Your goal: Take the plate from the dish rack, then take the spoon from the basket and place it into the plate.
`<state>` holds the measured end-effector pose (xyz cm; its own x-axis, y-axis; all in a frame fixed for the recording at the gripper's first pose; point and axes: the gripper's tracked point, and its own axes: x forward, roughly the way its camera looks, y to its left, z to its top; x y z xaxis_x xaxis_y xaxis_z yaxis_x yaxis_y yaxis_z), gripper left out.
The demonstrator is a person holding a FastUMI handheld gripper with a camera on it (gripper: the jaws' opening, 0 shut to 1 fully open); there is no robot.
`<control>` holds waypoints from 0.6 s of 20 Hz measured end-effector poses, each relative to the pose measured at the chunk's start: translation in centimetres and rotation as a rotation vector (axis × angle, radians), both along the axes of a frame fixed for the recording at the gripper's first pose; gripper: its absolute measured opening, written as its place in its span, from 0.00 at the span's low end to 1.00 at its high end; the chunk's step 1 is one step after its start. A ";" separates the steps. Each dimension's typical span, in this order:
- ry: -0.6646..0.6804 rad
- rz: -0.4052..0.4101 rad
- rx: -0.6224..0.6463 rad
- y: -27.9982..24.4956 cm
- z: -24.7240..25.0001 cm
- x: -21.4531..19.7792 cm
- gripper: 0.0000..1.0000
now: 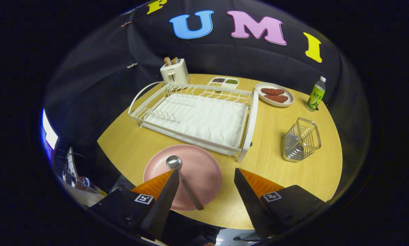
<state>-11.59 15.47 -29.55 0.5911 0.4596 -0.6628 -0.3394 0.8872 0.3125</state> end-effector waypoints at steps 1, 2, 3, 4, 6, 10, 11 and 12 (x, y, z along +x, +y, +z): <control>-0.035 -0.024 -0.001 -0.6 1.6 1.2 0.99; -0.076 -0.049 -0.003 -1.2 3.3 2.5 0.99; -0.119 -0.074 -0.010 -1.9 5.1 3.8 0.99; -0.167 -0.097 -0.021 -2.7 6.8 5.0 0.99; -0.261 -0.139 -0.037 -4.1 10.4 7.0 0.99; -0.400 -0.227 -0.032 -6.6 16.6 9.3 0.98; -0.435 -0.247 -0.027 -7.0 17.9 9.7 0.97; -0.465 -0.266 -0.029 -7.7 19.0 10.0 0.96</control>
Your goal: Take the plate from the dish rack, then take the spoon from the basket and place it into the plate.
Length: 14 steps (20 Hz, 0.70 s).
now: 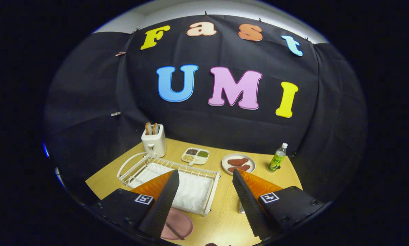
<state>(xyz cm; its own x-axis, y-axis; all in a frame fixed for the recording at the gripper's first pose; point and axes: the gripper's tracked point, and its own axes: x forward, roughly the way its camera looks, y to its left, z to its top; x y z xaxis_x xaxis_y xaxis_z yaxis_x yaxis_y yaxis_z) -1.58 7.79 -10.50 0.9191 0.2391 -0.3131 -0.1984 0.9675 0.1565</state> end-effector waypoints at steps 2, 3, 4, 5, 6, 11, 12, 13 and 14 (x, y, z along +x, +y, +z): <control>-0.049 -0.029 -0.001 -1.3 1.9 0.1 0.96; -0.072 -0.038 0.000 -1.6 2.7 0.1 0.96; -0.093 -0.045 0.002 -1.9 3.4 0.2 0.96; -0.117 -0.054 0.000 -2.3 4.0 0.3 0.96; -0.136 -0.059 -0.004 -2.5 4.5 0.5 0.96; -0.162 -0.065 -0.043 -3.0 5.1 0.1 0.98; -0.164 -0.064 -0.045 -2.9 5.1 0.1 0.98; -0.163 -0.061 -0.046 -2.7 5.1 0.0 0.98; -0.162 -0.057 -0.047 -2.5 5.0 0.0 0.98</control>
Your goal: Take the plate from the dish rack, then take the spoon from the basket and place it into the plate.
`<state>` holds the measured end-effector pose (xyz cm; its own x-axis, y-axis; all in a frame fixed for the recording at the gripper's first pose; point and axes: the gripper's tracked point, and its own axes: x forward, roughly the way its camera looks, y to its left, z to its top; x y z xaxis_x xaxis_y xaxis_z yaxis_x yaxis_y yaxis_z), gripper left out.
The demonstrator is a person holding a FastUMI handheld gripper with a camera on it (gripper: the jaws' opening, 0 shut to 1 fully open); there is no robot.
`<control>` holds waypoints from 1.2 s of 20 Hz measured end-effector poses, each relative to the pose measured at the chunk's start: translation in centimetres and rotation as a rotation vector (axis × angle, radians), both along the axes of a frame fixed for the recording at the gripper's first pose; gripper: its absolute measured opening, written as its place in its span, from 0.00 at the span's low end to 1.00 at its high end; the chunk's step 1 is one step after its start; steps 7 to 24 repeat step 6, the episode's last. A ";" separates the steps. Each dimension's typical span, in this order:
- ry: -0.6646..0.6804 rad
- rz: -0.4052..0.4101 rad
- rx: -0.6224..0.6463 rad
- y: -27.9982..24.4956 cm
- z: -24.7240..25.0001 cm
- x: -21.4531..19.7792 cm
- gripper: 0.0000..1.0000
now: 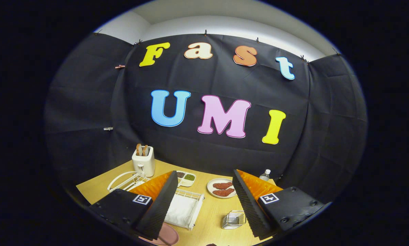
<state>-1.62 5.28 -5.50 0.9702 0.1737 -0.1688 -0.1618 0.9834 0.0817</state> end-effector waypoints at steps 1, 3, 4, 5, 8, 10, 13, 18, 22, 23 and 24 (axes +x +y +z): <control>0.002 0.004 -0.002 0.0 -0.1 -0.1 0.98; 0.007 0.006 -0.003 0.1 -0.1 -0.2 0.98; 0.010 0.008 0.000 0.3 -0.2 0.0 0.98; 0.014 0.010 0.004 0.3 -0.3 0.0 0.98; 0.019 0.011 0.008 0.4 -0.5 -0.1 0.98; 0.019 0.011 0.008 0.4 -0.5 -0.1 0.98; 0.019 0.011 0.008 0.4 -0.5 -0.1 0.98; 0.019 0.011 0.008 0.4 -0.5 -0.1 0.98; 0.019 0.011 0.008 0.4 -0.5 -0.1 0.98; 0.019 0.011 0.008 0.4 -0.5 -0.1 0.98; 0.019 0.011 0.008 0.4 -0.5 -0.1 0.98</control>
